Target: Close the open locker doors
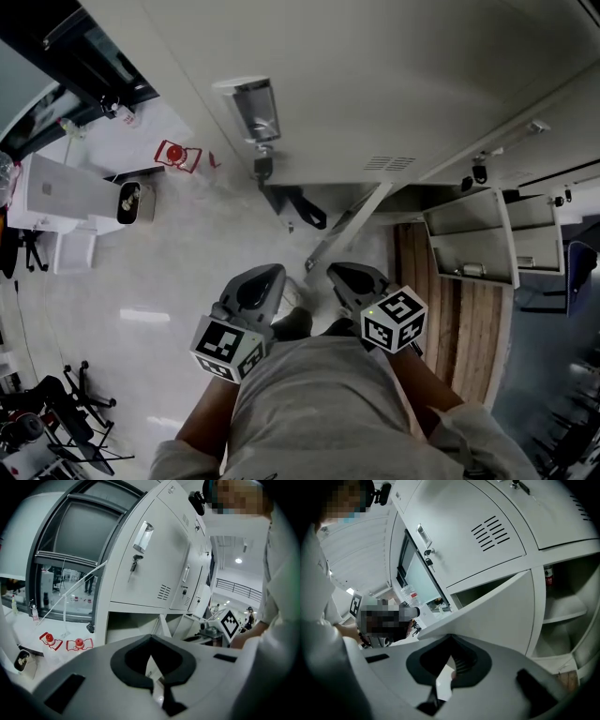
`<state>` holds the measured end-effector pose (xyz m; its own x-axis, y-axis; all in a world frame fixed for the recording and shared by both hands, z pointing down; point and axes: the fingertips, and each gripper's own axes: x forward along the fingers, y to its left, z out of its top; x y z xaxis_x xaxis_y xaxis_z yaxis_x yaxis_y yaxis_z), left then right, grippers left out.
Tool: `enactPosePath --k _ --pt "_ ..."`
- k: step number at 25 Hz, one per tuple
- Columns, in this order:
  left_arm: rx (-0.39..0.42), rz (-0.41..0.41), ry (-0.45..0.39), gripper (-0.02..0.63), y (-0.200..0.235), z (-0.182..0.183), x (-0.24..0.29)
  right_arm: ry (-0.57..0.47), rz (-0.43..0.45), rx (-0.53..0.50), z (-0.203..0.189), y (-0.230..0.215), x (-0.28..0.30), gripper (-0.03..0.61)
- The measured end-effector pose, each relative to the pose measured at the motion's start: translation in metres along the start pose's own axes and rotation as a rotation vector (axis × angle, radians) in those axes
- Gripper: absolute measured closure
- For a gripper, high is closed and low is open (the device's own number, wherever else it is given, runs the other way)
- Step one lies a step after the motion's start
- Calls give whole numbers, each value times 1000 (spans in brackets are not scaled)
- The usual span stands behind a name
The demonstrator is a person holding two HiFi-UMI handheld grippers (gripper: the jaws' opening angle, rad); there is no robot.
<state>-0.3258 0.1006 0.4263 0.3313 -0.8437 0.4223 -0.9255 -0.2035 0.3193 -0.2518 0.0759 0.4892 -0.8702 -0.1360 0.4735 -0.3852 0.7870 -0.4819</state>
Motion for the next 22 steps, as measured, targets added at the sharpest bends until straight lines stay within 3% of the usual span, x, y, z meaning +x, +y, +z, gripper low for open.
enactPosePath --k 22 --pt "34 -49 -11 598 59 13 -13 -63 -81 -7 36 -5 64 554"
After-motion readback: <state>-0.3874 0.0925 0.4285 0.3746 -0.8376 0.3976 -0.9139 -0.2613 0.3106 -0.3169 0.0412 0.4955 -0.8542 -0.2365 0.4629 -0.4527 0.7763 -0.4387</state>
